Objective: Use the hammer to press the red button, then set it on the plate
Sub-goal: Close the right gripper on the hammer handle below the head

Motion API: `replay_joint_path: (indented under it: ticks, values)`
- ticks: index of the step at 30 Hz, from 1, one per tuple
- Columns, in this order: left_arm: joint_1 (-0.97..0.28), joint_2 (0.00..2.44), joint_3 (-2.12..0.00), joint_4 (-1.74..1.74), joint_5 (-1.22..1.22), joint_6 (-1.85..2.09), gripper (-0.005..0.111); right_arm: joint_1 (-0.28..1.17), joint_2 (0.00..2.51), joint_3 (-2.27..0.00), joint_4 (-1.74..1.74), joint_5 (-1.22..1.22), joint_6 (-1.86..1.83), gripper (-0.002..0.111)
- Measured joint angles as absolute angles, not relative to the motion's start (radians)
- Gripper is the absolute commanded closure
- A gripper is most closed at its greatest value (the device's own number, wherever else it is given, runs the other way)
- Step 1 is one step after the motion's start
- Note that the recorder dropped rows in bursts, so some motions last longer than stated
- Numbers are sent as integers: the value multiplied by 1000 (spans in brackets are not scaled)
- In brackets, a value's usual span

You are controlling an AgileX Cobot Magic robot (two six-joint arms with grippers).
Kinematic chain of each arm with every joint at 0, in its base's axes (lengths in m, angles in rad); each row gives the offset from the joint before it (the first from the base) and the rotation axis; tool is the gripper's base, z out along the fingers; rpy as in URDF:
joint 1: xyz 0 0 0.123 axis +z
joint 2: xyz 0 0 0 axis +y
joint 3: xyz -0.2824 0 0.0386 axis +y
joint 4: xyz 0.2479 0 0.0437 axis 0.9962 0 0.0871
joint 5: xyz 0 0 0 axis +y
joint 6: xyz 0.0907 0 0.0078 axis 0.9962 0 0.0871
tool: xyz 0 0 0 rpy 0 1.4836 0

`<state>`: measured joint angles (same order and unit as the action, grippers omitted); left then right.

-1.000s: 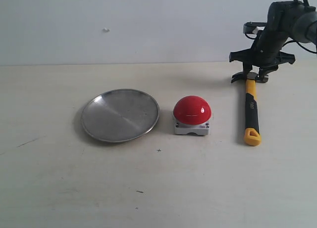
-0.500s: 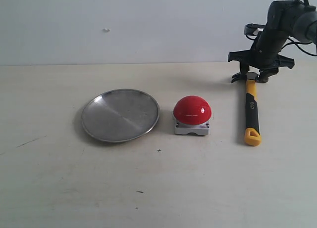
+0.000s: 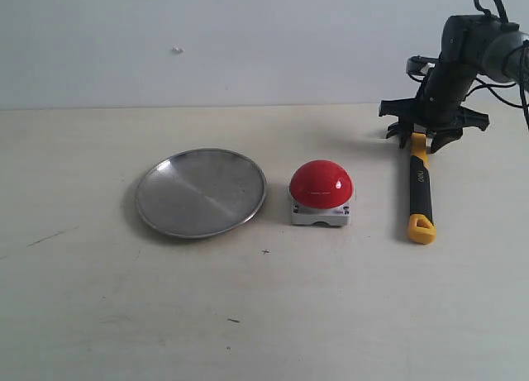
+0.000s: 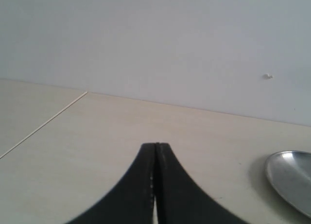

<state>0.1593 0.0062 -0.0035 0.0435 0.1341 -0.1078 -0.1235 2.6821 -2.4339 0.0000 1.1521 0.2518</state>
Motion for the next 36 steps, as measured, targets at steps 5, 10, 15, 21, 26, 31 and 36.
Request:
replay_joint_path:
  ticks: [5,10,15,21,26,31,36]
  values:
    - [159,6,-4,44,134,-108,107,-124,2682,-2434,0,1152,257,56]
    - [159,6,-4,44,134,-108,107,-124,2682,-2434,0,1154,259,57]
    - [159,6,-4,44,134,-108,107,-124,2682,-2438,0,1179,259,71]
    - [159,6,-4,44,134,-108,107,-124,2682,-2438,6,1176,156,108]
    - [159,6,-4,44,134,-108,107,-124,2684,-2438,7,1195,95,108]
    - [159,6,-4,44,134,-108,107,-126,2684,-2442,30,1200,85,83]
    - [159,6,-4,44,134,-108,107,-126,2684,-2442,39,1202,83,64]
